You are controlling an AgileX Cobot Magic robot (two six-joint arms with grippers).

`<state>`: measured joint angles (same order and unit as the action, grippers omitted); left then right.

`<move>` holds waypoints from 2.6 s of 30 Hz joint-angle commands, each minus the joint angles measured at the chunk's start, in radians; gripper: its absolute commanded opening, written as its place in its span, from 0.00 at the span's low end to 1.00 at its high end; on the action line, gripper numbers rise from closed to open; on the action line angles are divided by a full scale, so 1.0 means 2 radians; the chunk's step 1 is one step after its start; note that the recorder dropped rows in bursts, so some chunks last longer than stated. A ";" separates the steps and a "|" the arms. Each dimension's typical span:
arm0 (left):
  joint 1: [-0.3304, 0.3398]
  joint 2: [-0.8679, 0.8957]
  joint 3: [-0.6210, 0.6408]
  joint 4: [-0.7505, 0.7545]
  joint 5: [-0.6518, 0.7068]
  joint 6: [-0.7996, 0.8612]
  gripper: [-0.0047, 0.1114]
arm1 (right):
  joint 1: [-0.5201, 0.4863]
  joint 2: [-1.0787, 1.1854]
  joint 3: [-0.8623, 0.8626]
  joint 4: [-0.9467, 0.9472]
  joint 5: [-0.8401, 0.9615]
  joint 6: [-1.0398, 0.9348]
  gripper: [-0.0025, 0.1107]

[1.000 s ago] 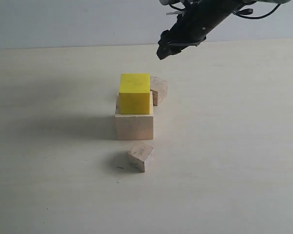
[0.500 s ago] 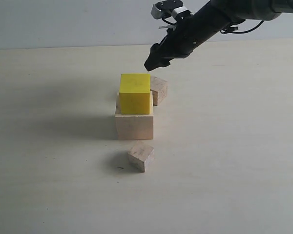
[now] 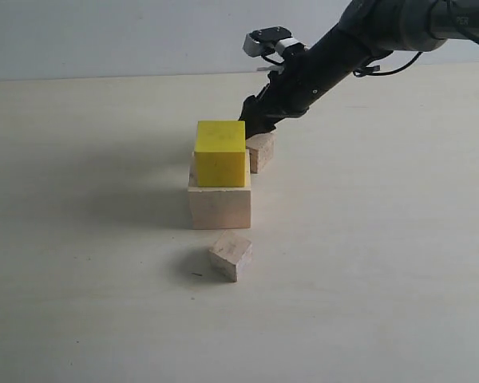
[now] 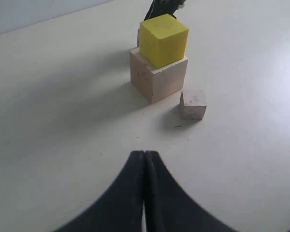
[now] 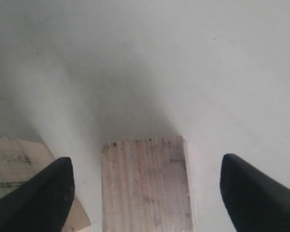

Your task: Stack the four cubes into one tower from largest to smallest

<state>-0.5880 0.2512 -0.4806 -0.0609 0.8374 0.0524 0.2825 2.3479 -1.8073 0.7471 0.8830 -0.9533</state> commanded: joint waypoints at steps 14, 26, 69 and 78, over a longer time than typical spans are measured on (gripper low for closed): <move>-0.003 -0.004 0.003 -0.002 -0.006 -0.001 0.04 | -0.002 0.003 -0.003 -0.014 0.014 -0.016 0.71; -0.003 -0.004 0.003 -0.002 -0.006 -0.001 0.04 | -0.002 0.003 -0.003 -0.058 0.000 0.017 0.62; -0.003 -0.004 0.003 -0.001 -0.006 0.003 0.04 | -0.002 -0.134 0.203 -0.274 -0.006 0.466 0.02; -0.003 -0.004 0.003 -0.002 -0.006 0.003 0.04 | -0.002 -0.193 0.302 -0.273 -0.031 0.500 0.02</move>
<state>-0.5880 0.2512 -0.4806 -0.0609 0.8374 0.0543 0.2823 1.9672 -1.2369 0.2228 0.7921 0.0457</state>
